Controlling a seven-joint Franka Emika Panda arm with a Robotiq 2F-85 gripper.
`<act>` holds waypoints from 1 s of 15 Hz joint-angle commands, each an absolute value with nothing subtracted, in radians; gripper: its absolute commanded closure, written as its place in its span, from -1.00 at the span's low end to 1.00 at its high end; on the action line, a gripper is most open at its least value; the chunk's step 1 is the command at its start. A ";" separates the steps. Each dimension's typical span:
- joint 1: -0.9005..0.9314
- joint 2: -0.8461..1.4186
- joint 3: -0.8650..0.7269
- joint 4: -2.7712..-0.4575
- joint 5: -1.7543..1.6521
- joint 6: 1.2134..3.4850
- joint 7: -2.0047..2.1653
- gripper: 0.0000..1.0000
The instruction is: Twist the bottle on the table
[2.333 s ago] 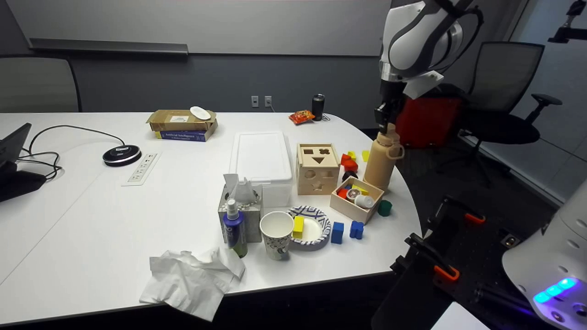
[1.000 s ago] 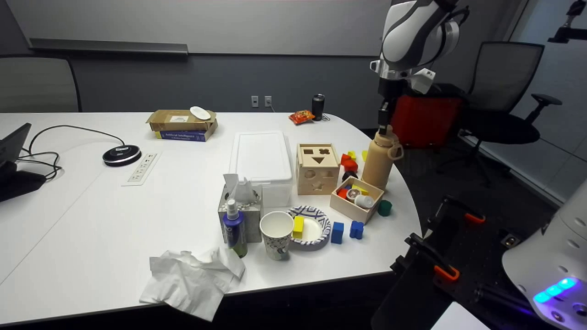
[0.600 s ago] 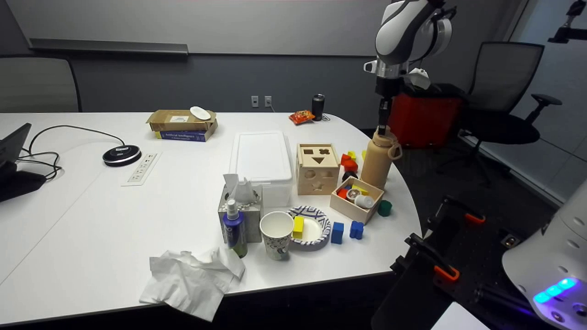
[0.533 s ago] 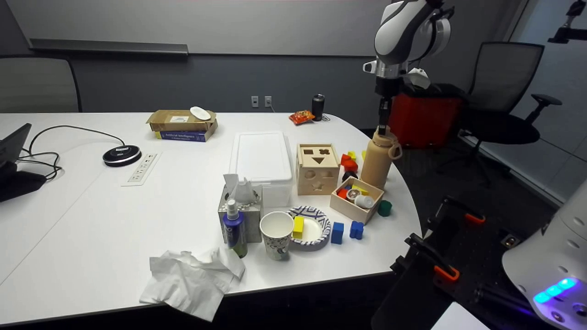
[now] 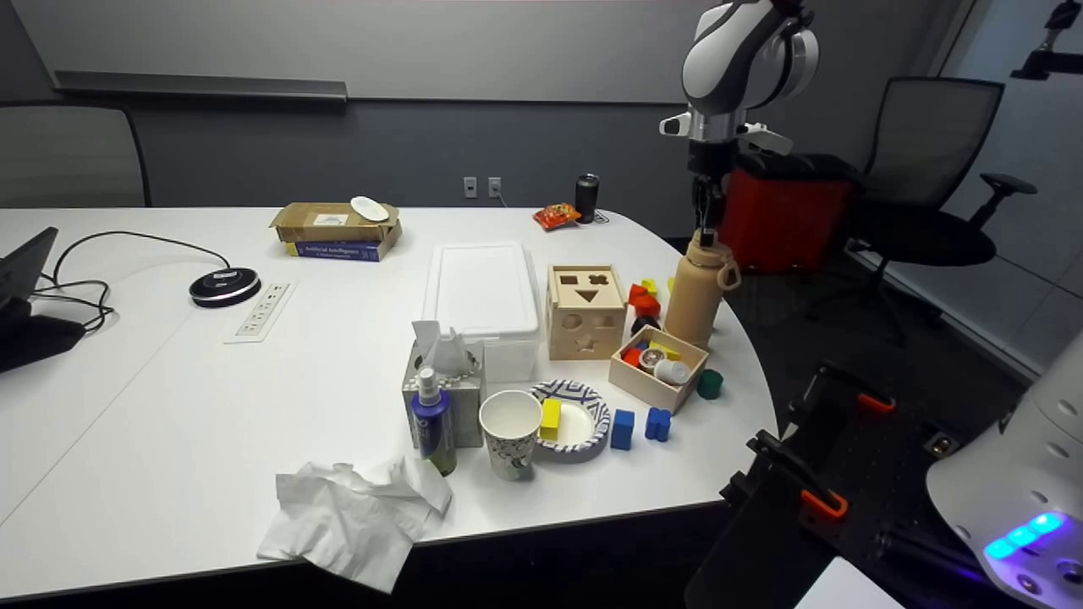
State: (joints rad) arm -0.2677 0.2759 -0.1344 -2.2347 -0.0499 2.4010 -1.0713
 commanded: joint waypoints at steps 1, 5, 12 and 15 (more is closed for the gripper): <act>-0.287 0.325 -0.096 -2.211 -0.016 2.380 -1.218 0.58; -0.287 0.339 -0.085 -2.195 -0.026 2.371 -1.353 0.58; -0.286 0.340 -0.095 -2.190 -0.064 2.344 -1.569 0.58; -0.283 0.340 -0.104 -2.195 -0.091 2.348 -1.621 0.58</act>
